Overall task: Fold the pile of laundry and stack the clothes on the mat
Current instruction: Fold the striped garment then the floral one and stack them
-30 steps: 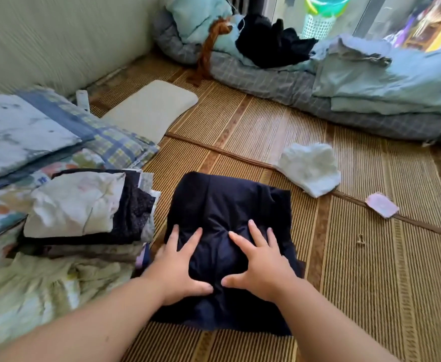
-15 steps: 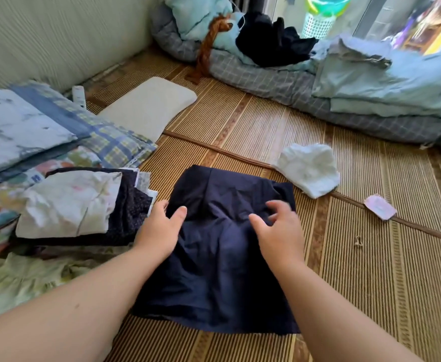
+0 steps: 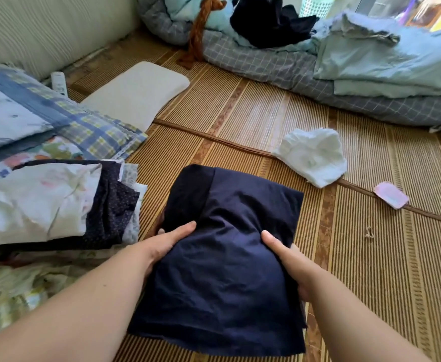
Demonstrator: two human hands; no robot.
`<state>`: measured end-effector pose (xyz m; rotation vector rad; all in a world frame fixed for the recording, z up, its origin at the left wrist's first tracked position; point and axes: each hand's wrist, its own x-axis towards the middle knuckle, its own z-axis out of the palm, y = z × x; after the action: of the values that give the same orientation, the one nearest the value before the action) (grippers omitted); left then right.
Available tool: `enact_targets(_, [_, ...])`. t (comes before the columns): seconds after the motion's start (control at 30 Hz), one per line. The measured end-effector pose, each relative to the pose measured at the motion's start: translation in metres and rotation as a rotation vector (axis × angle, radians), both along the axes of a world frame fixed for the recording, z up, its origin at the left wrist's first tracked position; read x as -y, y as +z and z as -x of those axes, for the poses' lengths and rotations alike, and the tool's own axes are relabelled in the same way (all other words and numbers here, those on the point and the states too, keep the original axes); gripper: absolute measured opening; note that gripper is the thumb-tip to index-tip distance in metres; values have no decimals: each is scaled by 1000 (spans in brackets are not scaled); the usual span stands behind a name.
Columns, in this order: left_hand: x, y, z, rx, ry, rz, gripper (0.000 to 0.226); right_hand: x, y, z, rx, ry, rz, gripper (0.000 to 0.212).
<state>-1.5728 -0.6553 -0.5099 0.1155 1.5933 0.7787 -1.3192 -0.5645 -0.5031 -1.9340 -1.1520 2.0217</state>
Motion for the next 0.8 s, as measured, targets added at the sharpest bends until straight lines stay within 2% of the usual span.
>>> enact_targets(0.13, [3, -17, 0, -161, -3, -62, 139, -3, -11, -1, -13, 17, -20, 151])
enact_targets(0.27, [7, -19, -9, -134, -35, -128, 142, -3, -19, -9, 41, -42, -56, 155])
enact_targets(0.33, [9, -19, -13, -178, -65, -156, 136, 0, -21, -14, 66, -93, -11, 151])
enact_targets(0.43, [8, -18, -11, -199, -57, -138, 133, 1, -15, -12, -4, -50, 165, 130])
enact_targets(0.53, [4, -13, -4, -61, -74, -141, 141, -1, -9, -7, -39, 24, 220, 102])
enact_targets(0.63, [5, -15, -5, 44, -108, -139, 110, 0, -12, -11, -44, 20, 227, 94])
enact_targets(0.73, [10, -20, -6, 32, -74, -159, 93, 7, -16, -13, -95, -10, 219, 113])
enact_targets(0.8, [12, -20, -11, -17, -17, -185, 70, 10, -20, -11, -118, -36, 209, 128])
